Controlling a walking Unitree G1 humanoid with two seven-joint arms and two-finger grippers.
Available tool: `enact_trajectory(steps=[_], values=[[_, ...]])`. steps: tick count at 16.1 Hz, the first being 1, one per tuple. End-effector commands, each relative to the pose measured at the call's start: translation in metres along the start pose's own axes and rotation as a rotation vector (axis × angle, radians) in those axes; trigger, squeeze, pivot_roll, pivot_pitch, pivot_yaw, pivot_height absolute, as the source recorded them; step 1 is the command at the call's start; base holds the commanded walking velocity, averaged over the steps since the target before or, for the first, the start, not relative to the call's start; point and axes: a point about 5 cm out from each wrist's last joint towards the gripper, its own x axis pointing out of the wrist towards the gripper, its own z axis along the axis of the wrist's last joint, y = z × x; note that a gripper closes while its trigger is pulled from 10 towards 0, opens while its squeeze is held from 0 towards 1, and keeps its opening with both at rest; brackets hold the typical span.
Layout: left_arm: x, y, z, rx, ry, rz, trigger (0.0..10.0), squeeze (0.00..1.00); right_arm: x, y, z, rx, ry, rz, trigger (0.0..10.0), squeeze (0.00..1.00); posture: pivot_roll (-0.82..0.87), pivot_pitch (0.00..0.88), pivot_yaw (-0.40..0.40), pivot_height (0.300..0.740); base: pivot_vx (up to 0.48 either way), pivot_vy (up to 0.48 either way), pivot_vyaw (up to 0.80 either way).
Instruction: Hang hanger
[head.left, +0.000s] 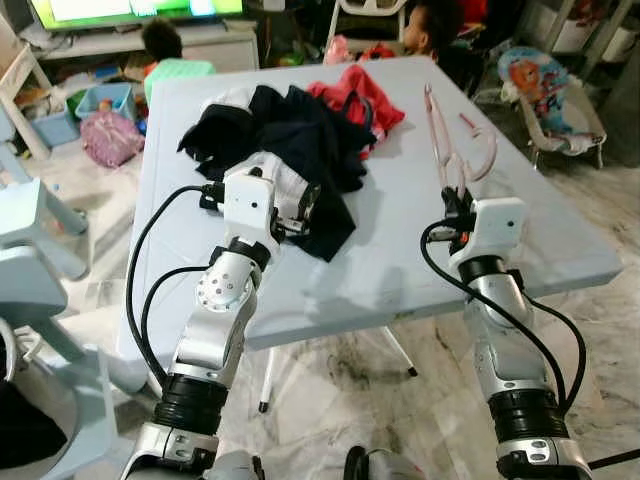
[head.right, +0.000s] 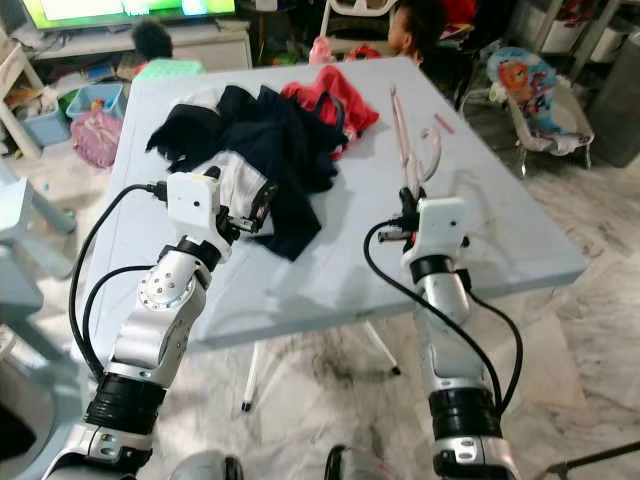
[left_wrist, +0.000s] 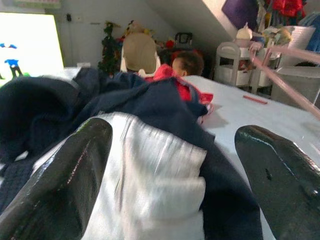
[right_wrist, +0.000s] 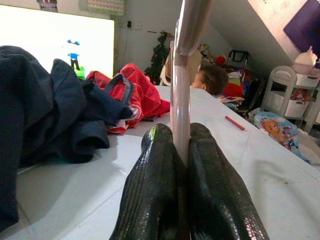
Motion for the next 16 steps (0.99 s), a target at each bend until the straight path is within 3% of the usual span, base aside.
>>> enact_trajectory(steps=[1,12,16], values=[[0.001,0.001,0.002,0.011,0.001,0.001,10.0,0.00,-0.002,0.003,-0.010,0.021,0.050,0.000,10.0,0.00,0.00,0.000,0.003,0.740,-0.352,0.000,0.00],[0.000,-0.001,-0.003,0.024,0.024,-0.014,10.0,0.00,-0.004,0.007,-0.018,0.030,0.063,0.017,10.0,0.00,0.00,0.000,0.009,0.740,-0.346,0.000,0.00],[-0.008,0.002,-0.013,0.011,0.059,0.008,10.0,0.00,-0.011,0.001,-0.026,0.047,0.090,-0.059,10.0,0.00,0.01,0.000,0.018,0.740,0.000,0.000,0.00]])
